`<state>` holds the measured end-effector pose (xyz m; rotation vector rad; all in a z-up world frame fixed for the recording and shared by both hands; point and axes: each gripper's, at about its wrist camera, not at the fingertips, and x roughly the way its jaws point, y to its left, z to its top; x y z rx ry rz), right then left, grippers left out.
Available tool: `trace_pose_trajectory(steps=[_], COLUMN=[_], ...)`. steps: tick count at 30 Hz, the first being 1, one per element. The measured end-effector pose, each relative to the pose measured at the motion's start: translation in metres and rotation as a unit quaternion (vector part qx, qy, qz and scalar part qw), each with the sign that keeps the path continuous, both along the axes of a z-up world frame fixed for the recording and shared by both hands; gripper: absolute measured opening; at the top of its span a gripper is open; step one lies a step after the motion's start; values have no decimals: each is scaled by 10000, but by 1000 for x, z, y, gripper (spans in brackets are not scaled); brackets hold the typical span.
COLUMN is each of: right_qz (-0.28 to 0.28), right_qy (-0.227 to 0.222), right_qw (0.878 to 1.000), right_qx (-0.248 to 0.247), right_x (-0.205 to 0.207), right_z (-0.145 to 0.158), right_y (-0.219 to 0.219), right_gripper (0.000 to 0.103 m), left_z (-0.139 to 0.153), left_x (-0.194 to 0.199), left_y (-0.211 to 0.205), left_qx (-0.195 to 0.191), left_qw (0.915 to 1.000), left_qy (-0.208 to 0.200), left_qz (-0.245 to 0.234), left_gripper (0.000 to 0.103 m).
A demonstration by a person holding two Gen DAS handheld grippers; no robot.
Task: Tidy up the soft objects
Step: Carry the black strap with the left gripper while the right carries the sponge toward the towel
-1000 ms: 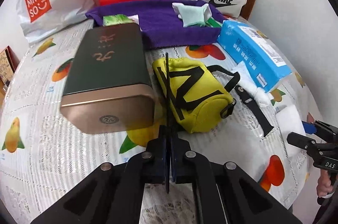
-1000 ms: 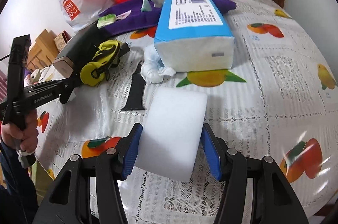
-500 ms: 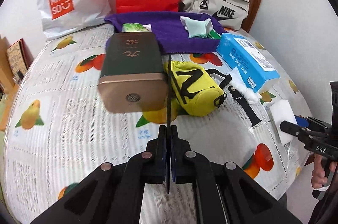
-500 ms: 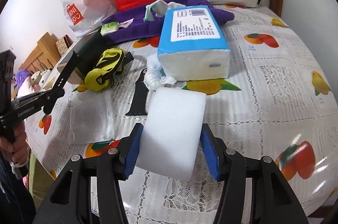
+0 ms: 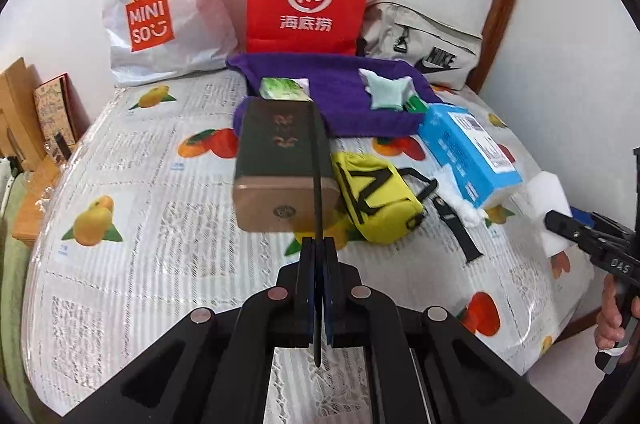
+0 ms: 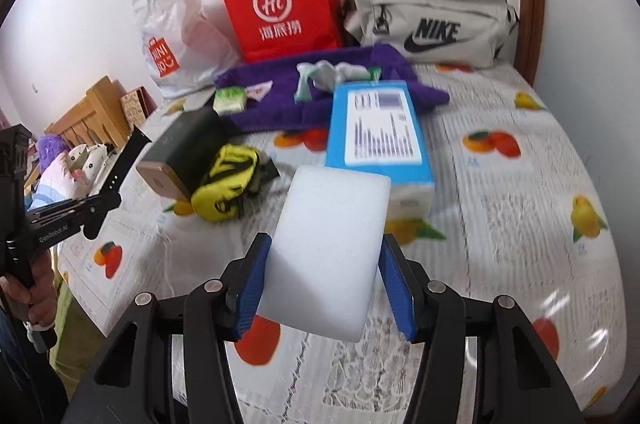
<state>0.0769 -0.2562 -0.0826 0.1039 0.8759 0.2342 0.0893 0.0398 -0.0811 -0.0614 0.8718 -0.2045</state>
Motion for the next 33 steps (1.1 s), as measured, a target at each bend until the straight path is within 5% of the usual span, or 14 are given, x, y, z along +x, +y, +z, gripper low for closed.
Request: trace_pose_trajectory(steps=[16,33], right_qz=[152,236], right_qy=[-428,-363], right_qw=[9990,9991], right_qx=[49,43], right_x=[62,173], right_z=[47,37], right_y=[0,6], right_gripper=[54,54], left_z=[32,32], left_x=[52,140], left_y=[-1,-9], left_qx=[29,46], left_qw=[9998,9996], left_qy=[-84,57], left_qz=[188,276], left_gripper=[4,4])
